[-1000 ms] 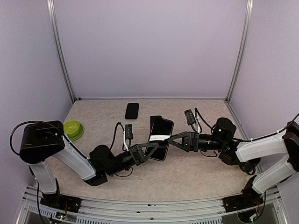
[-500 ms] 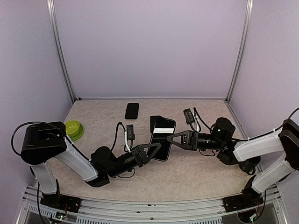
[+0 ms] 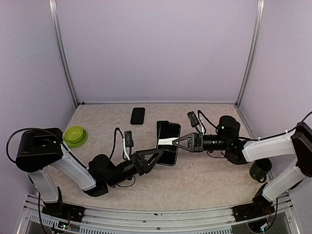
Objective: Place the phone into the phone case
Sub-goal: Pass from the left arm to the right, then place the phone with the phone case at the corner of the board.
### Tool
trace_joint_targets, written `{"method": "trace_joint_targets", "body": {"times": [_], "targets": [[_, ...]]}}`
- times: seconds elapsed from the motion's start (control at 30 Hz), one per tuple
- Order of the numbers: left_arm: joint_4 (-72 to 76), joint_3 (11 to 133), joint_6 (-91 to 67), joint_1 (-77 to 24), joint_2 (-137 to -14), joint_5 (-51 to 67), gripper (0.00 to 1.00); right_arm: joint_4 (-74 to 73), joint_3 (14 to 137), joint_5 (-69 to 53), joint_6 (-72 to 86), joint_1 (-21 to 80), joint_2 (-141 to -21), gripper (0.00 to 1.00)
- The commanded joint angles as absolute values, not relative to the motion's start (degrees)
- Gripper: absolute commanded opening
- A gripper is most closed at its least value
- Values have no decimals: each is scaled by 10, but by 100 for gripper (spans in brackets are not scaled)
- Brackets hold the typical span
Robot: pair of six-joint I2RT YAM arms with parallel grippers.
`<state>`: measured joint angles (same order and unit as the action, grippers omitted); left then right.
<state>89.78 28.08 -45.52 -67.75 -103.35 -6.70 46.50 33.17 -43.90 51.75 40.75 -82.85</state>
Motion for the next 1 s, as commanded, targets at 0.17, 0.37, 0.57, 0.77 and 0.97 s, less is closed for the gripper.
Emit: {"method": "trace_joint_targets", "body": {"times": [0.17, 0.37, 0.57, 0.77, 0.97], "targets": [[835, 192, -414, -642, -863, -97, 99, 123, 515, -459, 349, 280, -848, 0], [605, 186, -373, -637, -741, -167, 99, -9, 646, -426, 274, 228, -948, 0], [507, 166, -380, -635, -658, -205, 99, -114, 792, -375, 212, 200, -1068, 0], [483, 128, -399, -637, -598, -219, 99, -179, 915, -355, 183, 169, -1173, 0], [447, 104, -410, -643, -551, -233, 99, -255, 1057, -344, 151, 142, -1268, 0]]}}
